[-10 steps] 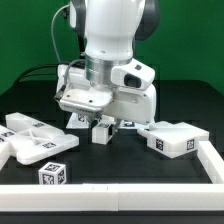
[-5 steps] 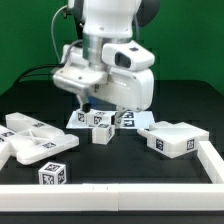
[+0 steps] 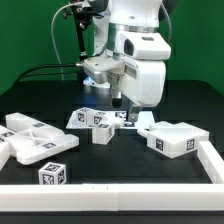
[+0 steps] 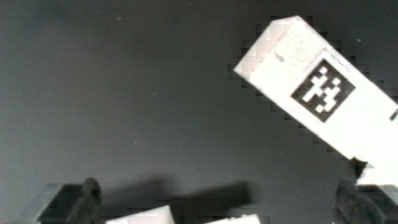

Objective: Assemble chair

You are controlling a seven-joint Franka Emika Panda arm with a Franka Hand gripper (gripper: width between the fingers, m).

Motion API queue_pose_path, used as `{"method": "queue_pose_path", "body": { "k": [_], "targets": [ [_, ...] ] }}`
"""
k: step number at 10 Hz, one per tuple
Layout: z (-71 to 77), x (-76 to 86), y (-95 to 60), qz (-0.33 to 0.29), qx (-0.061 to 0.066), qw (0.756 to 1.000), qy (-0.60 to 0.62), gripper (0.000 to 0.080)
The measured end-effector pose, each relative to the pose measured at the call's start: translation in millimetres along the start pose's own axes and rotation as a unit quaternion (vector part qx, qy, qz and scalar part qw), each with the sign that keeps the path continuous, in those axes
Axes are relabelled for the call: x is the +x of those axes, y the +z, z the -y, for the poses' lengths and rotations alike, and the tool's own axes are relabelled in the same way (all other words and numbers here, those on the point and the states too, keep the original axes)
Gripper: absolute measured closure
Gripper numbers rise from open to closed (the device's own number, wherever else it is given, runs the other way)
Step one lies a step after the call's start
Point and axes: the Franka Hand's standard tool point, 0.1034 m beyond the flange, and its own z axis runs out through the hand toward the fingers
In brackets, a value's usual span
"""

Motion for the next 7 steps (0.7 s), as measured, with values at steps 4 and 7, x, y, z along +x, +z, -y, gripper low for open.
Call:
{"method": "queue_pose_path", "body": {
  "k": [4, 7],
  "targets": [
    [24.0, 21.3, 3.6, -0.005, 0.012, 0.959, 0.282, 0.0151],
    [15.7, 37.8, 1.8, -0.030, -0.016, 0.916, 0.401, 0.0151]
  ]
}}
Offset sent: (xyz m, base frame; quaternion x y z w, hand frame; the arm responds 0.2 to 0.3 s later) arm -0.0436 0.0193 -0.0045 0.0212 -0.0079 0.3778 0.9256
